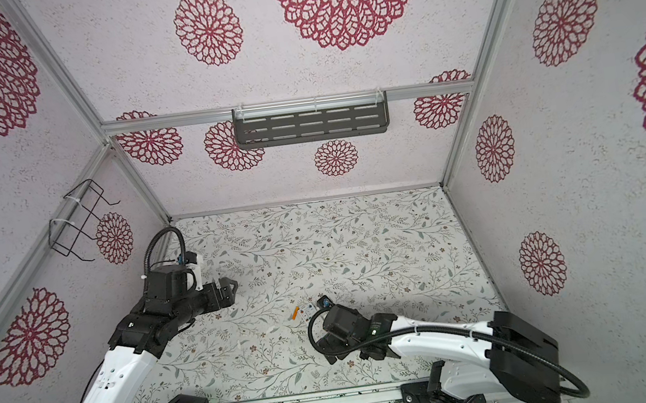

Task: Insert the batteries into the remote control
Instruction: 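Lower the right gripper onto the white remote and grasp it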

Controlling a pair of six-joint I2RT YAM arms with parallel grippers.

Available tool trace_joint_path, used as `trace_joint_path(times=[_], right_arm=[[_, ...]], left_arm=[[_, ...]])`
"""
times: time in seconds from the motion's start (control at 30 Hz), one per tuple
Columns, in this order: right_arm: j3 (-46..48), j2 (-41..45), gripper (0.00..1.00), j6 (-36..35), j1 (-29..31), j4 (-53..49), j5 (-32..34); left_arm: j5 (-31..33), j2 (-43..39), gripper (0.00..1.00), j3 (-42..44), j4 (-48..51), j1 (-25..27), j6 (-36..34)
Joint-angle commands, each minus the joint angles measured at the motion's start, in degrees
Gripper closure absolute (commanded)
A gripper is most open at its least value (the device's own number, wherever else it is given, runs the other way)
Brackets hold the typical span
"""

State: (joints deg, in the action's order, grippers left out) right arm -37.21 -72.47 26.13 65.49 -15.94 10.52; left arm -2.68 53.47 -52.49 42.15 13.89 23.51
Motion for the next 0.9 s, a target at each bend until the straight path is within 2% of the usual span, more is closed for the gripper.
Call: trace_joint_path(times=[0.0,0.2,0.37,0.5,0.87], right_arm=[[-2.8,-3.2,0.01,4.1,2.3,-1.9,4.4],[-2.2,-6.3,0.05,6.0,3.2,-0.1,5.6],[-2.7,-8.6,0.15,5.8,5.5,1.7,5.1],[-3.4,-10.7,0.19,6.1,6.2,2.2,6.0],[-4.5,-9.9,0.53,7.5,7.3,-1.0,8.7]], left_arm=[[-0.3,-0.8,0.03,-0.7,-0.3,0.2,-0.3],[-0.4,-2.9,0.03,0.4,-0.5,0.2,0.4],[-0.4,-3.0,0.03,0.4,-0.6,0.2,1.0],[-0.4,-2.9,0.03,0.6,-1.0,0.2,1.7],[-1.7,-2.9,0.03,0.9,-2.1,0.2,2.9]])
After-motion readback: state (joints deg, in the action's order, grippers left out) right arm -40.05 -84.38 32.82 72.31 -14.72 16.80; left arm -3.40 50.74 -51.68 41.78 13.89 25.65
